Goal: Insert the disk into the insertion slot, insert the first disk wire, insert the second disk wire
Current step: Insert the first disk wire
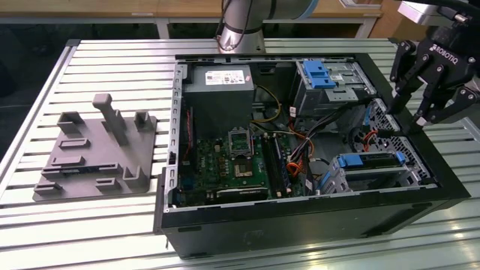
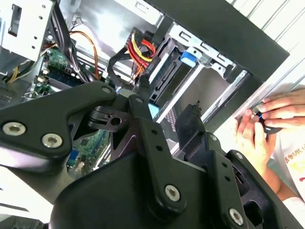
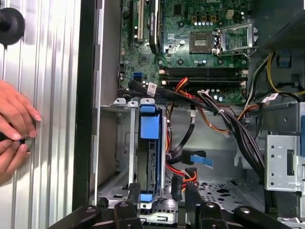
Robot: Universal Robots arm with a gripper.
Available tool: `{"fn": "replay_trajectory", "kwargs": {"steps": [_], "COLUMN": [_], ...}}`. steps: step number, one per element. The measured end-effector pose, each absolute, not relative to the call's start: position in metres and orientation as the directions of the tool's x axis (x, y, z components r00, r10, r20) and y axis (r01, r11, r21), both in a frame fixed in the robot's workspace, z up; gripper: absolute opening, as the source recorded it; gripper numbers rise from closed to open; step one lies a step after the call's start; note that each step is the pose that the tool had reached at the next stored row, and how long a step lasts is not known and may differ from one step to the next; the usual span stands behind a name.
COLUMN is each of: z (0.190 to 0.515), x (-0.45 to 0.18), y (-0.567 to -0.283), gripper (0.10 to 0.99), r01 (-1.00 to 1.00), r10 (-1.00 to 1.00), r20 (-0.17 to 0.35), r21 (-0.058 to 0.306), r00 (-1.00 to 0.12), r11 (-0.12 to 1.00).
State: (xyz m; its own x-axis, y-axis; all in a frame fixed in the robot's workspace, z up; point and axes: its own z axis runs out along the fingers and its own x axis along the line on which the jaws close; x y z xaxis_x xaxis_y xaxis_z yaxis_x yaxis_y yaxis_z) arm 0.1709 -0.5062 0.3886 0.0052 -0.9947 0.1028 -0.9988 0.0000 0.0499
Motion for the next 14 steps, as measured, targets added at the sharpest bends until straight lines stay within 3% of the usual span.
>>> {"fn": "replay_trajectory", "kwargs": {"steps": [10, 14], "z": [0.379, 0.376], "x": [0.178, 0.178], "y": [-0.505, -0.491], "gripper": [0.498, 0.498], "r01": [-0.996, -0.996], "r10": [-0.991, -0.99], "r20": [0.117, 0.124], "r21": [0.049, 0.049], "r00": [-0.067, -0.07], "r11": [0.073, 0.077]}}
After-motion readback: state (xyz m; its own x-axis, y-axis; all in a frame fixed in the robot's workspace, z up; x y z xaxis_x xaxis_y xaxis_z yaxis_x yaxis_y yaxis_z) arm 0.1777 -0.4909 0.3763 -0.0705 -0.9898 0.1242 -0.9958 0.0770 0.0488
